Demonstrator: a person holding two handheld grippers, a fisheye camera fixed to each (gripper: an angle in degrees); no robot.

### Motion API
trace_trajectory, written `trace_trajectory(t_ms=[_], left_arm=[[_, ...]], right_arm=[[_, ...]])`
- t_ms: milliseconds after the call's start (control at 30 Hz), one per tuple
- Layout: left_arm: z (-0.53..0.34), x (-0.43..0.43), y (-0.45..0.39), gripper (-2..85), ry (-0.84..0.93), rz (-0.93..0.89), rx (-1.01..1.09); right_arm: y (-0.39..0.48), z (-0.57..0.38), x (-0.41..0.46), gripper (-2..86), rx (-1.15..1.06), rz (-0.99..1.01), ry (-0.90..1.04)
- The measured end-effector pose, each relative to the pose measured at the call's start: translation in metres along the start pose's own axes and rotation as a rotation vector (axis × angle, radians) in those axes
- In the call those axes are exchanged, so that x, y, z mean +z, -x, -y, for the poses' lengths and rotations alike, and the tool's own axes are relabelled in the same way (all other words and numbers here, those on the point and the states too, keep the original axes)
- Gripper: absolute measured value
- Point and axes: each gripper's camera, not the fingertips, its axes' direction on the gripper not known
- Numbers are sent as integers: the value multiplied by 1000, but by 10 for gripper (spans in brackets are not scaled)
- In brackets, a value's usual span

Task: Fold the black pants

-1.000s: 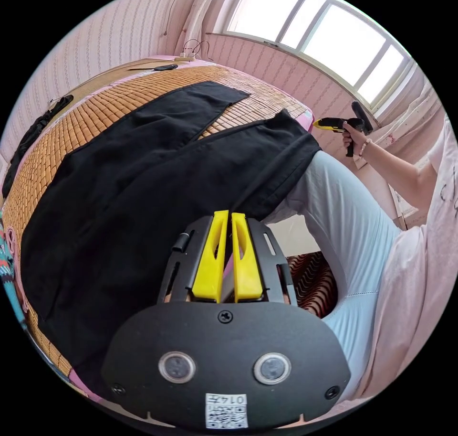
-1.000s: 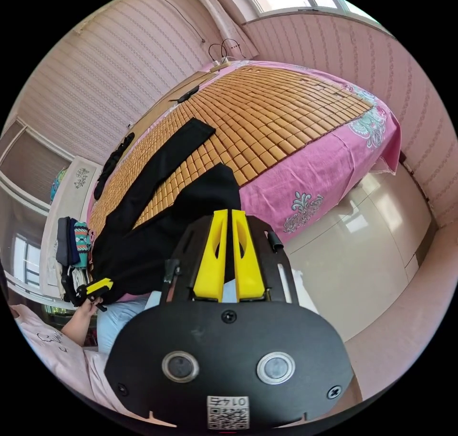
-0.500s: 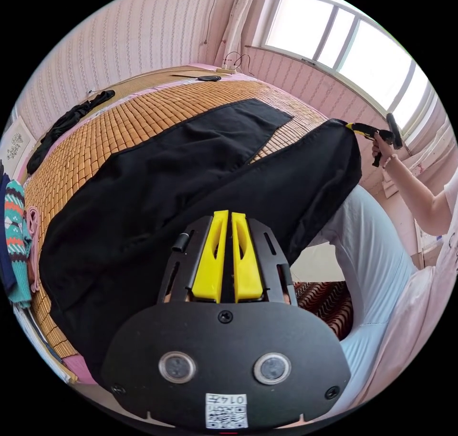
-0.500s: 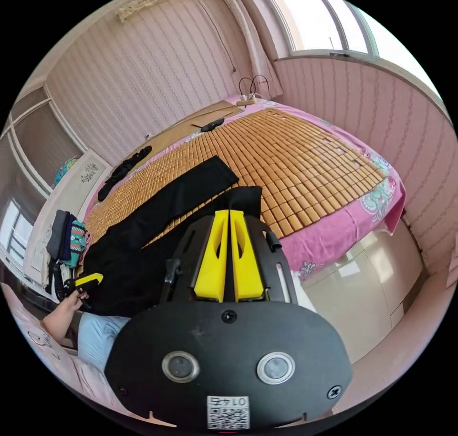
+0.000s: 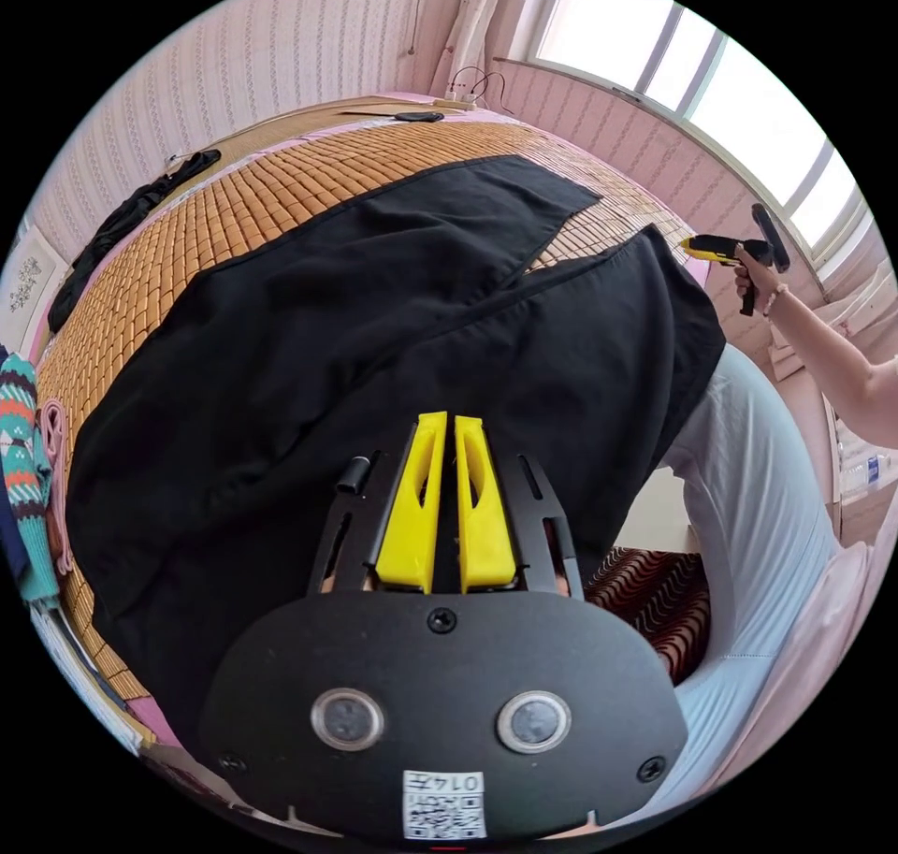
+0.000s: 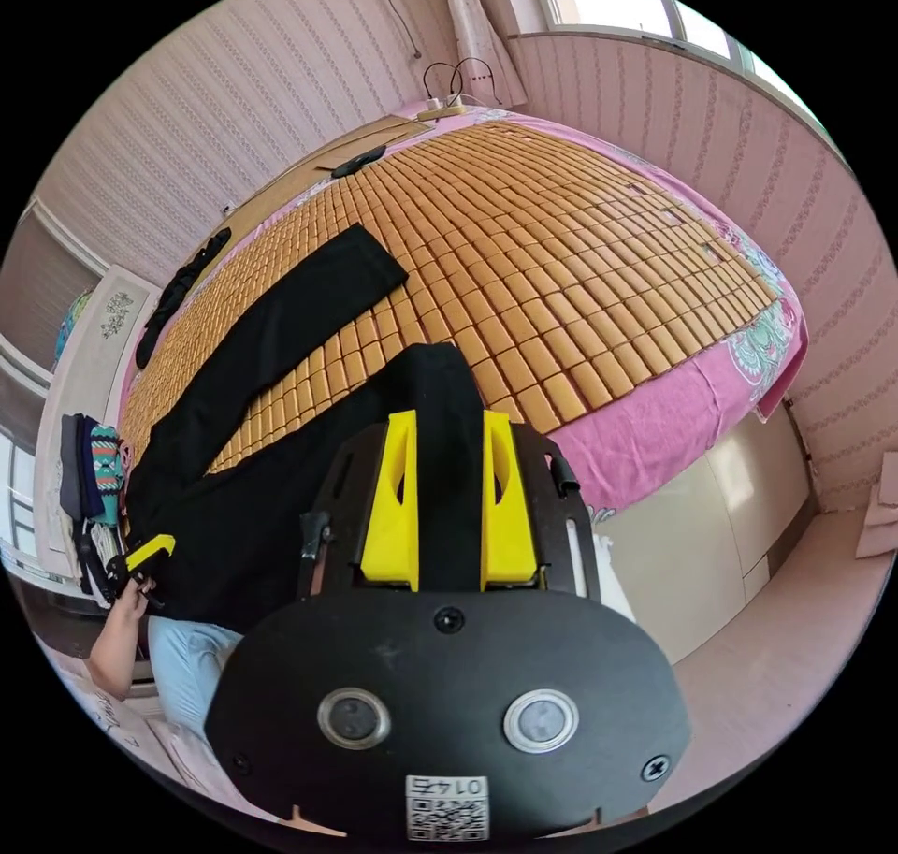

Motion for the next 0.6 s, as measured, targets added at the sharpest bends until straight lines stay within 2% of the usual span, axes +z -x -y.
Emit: trace_trajectory(t_ms=[167,200,233,367,533,600], left_arm=[[-10,-4,-3,0,-23,27,8],[-15,-6,-3,-1,-31,24,10],[-18,-9,-2,-2,-35,22,8],[-27,-18,-1,-6,-33,43,-13],[-58,-66,17,-5,-213,79,-147],[-80,-92,29,-3,-274,84,-205]], right_arm=[[49,37,58,86,-75,-143,63],[52,39,67,63,-80,-146,102],[60,40,68,16,-105,-139,59],[78,54,74,-2,-129,-131,86],[97,71,90,4,-81,-103,117],[116,74,86,8,-80,-158,81]])
